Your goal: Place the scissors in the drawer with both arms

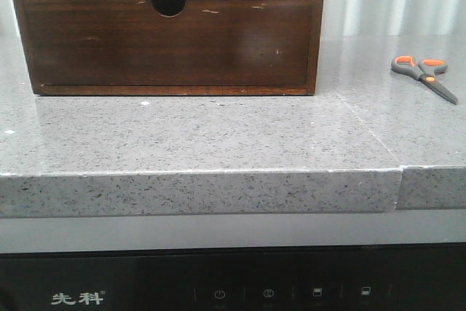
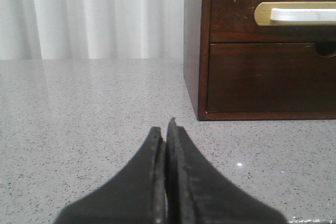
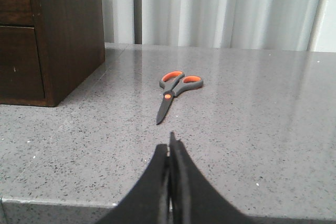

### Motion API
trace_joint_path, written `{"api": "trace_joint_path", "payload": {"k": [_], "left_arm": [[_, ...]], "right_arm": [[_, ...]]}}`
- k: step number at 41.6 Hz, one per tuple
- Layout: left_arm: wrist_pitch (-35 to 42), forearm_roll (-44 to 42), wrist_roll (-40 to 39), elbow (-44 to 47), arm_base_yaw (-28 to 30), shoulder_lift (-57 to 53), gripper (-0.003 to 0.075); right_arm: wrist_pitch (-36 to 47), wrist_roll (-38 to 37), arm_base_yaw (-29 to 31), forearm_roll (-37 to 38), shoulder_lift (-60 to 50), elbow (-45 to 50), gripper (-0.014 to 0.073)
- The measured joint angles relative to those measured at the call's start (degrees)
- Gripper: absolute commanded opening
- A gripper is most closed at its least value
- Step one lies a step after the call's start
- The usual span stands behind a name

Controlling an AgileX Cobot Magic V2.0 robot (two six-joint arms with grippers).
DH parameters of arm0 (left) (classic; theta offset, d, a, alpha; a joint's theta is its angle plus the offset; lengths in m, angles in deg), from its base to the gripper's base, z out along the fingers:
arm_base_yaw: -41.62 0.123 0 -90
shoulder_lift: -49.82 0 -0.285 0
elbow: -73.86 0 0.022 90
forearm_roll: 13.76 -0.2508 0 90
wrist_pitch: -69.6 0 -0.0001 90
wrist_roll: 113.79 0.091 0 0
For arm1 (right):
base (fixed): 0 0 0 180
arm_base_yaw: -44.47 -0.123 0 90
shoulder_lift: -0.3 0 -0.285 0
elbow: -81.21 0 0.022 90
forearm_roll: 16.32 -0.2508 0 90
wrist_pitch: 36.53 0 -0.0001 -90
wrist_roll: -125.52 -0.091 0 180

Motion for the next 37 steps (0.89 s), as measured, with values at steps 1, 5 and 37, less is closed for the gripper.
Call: {"api": "trace_joint_path", "payload": {"k": [1,5,37], "left_arm": [[0.00,0.00,0.00,0.00,0.00,0.00,-0.0020],[0.00,0.00,0.00,0.00,0.00,0.00,-0.0020],[2.65,0.00,0.00,0.00,0.00,0.00,-0.0020]], "right_arm": [[0.00,0.00,0.00,0.00,0.00,0.00,-0.0060],[0.00,0.00,0.00,0.00,0.00,0.00,-0.0060],[4.40,0.00,0.00,0.00,0.00,0.00,-0.0060]]}}
